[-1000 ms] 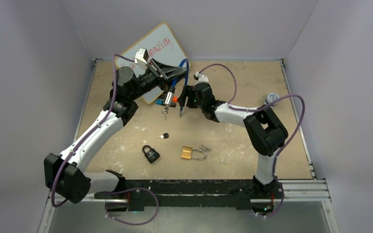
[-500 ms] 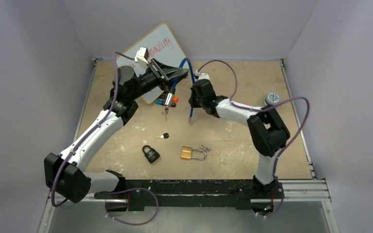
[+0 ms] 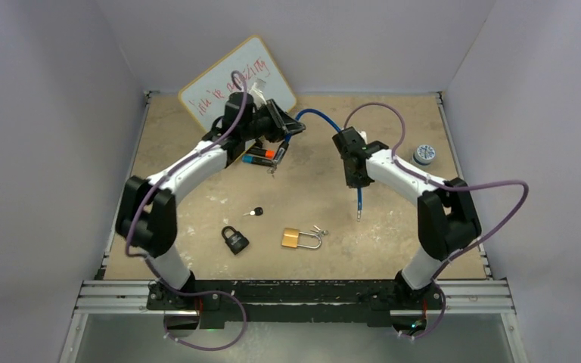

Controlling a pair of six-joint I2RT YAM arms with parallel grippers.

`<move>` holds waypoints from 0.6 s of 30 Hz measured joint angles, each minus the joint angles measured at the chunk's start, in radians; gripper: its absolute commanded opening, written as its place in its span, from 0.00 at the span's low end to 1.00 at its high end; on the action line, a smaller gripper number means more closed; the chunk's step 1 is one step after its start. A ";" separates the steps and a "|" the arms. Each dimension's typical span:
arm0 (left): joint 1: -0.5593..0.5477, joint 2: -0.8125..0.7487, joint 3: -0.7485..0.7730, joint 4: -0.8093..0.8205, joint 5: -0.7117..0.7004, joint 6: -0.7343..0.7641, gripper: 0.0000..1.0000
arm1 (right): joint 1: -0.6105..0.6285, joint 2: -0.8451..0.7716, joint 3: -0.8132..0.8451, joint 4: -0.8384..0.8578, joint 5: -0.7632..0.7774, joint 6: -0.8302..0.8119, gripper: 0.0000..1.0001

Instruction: Unlock with the key

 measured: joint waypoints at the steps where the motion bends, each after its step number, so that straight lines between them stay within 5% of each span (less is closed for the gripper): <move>1: 0.000 0.057 0.024 -0.005 0.001 0.019 0.00 | -0.023 0.027 0.011 -0.035 -0.002 -0.008 0.00; 9: -0.036 0.512 0.332 -0.042 -0.017 0.126 0.00 | -0.190 0.275 0.195 -0.186 0.060 -0.055 0.01; 18: -0.072 0.754 0.532 -0.087 -0.108 0.175 0.41 | -0.217 0.386 0.330 -0.266 0.186 -0.069 0.05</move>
